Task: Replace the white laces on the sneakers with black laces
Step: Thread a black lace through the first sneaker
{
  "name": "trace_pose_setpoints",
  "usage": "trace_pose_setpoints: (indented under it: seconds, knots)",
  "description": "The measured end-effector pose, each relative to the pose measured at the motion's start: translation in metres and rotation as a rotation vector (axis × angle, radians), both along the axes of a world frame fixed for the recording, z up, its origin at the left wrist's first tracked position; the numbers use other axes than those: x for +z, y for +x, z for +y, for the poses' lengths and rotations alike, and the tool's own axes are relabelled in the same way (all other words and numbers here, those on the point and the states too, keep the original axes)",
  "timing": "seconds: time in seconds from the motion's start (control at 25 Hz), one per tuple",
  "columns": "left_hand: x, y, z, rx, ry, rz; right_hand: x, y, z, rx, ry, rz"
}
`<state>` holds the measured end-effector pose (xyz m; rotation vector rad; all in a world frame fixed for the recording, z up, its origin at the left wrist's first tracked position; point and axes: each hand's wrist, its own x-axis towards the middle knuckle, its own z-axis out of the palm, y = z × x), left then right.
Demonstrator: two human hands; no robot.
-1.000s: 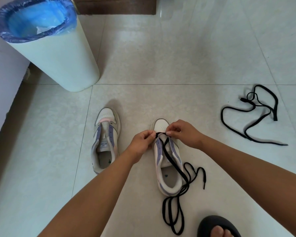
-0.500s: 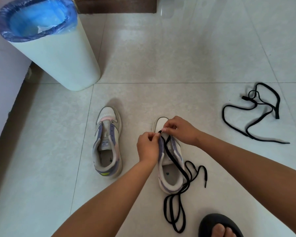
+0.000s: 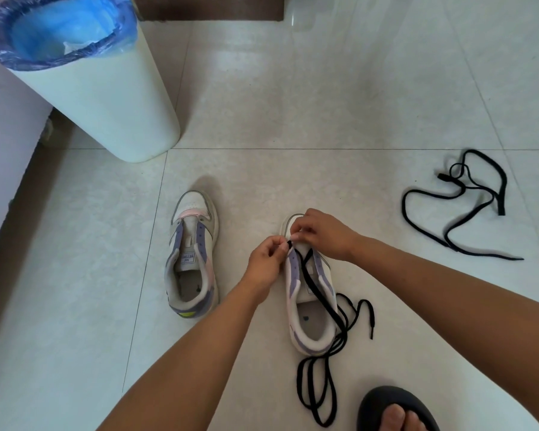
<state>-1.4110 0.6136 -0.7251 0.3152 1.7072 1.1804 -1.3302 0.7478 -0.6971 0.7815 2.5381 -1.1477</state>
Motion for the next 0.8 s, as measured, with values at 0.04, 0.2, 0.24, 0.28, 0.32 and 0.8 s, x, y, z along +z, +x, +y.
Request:
trace_pose_setpoints:
  seconds: [0.04, 0.2, 0.24, 0.28, 0.32, 0.8]
  knots:
    - [0.0, -0.005, 0.0, -0.038, -0.001, 0.003, 0.002, -0.004, 0.003, 0.006, -0.044, -0.043]
    - [0.01, -0.008, 0.005, -0.054, -0.058, 0.275, 0.013, -0.015, 0.009, -0.153, -0.321, -0.181]
    - [0.013, -0.004, 0.006, -0.055, -0.098, 0.372, 0.015, -0.016, 0.009, -0.16, -0.329, -0.207]
    - [0.016, 0.001, 0.007, -0.06, -0.148, 0.457, 0.017, -0.017, 0.01, -0.156, -0.32, -0.227]
    - [0.018, 0.006, 0.008, -0.066, -0.196, 0.517, 0.017, -0.017, 0.009, -0.15, -0.313, -0.235]
    - [0.035, 0.018, 0.023, -0.144, -0.374, 0.804, 0.017, -0.012, 0.011, -0.018, -0.143, -0.122]
